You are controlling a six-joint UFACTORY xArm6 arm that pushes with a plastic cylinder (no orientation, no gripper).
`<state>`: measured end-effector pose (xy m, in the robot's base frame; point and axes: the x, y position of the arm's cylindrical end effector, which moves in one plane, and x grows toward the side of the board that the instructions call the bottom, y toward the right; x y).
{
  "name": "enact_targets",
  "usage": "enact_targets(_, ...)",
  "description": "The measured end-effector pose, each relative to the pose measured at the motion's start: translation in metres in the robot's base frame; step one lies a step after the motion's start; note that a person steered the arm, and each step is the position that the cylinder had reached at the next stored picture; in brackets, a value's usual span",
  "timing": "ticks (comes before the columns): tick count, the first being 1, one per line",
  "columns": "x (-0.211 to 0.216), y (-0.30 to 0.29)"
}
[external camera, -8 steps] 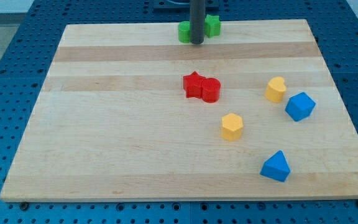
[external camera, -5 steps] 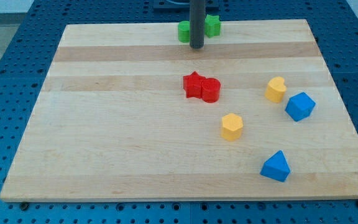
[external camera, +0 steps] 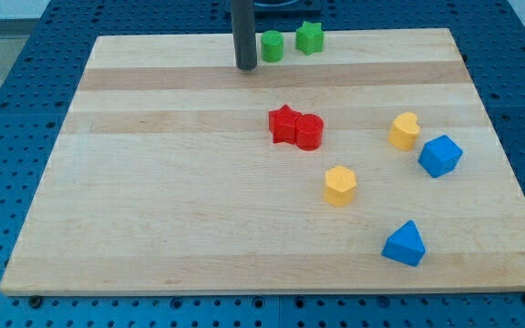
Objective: Place the green circle left to the green star
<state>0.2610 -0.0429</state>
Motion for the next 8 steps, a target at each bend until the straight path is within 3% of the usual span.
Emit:
enact_targets(6, -0.011, 0.017)
enact_targets(8, 0.027, 0.005)
